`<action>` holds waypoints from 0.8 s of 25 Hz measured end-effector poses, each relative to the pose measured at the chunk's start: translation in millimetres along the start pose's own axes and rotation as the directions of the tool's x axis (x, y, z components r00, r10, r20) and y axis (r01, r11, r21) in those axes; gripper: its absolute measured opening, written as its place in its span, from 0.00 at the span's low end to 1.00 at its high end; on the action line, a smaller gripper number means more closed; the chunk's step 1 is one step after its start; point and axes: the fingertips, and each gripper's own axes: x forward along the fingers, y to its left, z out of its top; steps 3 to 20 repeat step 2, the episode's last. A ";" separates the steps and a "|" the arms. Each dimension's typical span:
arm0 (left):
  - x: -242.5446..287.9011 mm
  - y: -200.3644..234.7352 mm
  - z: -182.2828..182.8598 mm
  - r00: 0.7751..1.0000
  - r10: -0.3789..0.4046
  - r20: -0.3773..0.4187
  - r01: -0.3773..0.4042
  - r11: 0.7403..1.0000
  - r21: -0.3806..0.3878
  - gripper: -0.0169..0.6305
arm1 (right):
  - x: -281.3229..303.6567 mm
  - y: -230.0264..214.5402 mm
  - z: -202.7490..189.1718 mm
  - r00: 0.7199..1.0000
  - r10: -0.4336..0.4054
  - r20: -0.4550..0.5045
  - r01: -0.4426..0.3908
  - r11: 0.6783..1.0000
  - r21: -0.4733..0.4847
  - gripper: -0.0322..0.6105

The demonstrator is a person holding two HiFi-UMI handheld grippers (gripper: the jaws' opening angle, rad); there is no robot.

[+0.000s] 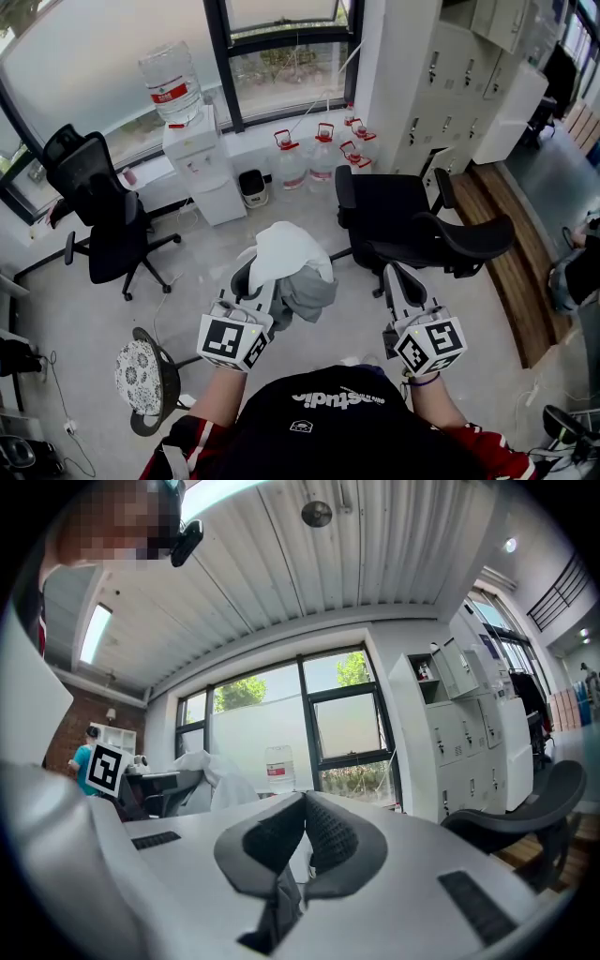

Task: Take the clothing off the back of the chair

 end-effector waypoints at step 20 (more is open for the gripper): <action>0.6 -1.3 0.9 1.000 -0.005 0.001 0.005 1.000 -0.003 0.14 | 0.0 0.4 1.0 1.000 -0.001 0.001 0.000 1.000 0.004 0.05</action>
